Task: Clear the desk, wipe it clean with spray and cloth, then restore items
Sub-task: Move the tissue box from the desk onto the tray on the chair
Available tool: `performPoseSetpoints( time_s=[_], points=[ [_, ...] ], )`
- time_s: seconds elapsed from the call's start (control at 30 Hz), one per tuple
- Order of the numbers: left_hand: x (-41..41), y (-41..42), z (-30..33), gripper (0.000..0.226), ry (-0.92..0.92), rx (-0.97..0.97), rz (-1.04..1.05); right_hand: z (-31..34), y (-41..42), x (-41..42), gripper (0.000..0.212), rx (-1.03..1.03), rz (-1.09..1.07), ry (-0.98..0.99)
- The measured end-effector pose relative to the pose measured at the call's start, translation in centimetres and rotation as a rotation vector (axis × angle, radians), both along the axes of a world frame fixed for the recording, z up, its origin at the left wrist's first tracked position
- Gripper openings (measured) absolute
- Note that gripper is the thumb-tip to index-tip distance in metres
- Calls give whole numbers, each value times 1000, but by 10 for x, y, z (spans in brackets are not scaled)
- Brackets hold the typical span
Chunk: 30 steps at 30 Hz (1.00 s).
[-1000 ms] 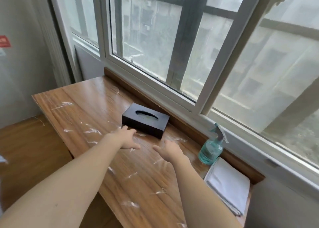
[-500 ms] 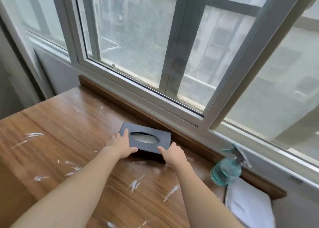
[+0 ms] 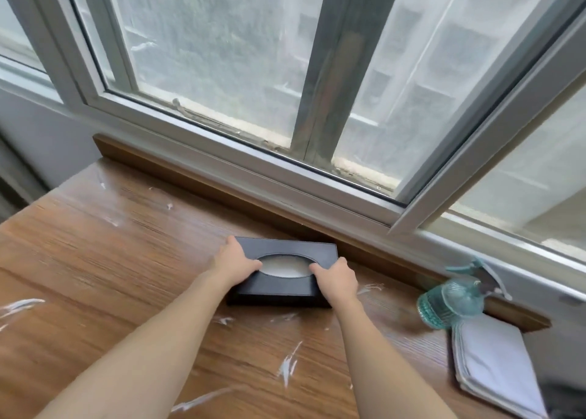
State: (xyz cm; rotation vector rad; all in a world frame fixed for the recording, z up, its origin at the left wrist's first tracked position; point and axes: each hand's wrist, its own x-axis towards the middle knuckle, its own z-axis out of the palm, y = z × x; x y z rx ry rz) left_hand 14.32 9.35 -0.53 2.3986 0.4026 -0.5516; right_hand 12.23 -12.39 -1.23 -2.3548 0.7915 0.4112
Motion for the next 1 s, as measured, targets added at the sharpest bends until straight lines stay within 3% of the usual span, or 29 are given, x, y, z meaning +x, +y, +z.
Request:
performPoseSetpoints(
  time_s=[0.2,0.53,0.77,1.0],
  points=[
    [1,-9,10,60,-62,43,-75,9,-5,-19,58,19,-99,-16],
    [-23,-72,35,76,-77,67,-271,29,-52,-94,69,9,-261,-76],
    [-78,-133,44,79,-110,59,-342,35,-109,-164,84,29,-311,-108],
    [-166,-216,43,93,-104,7,-368,38,-188,-265,79,24,-331,-136]
  ],
)
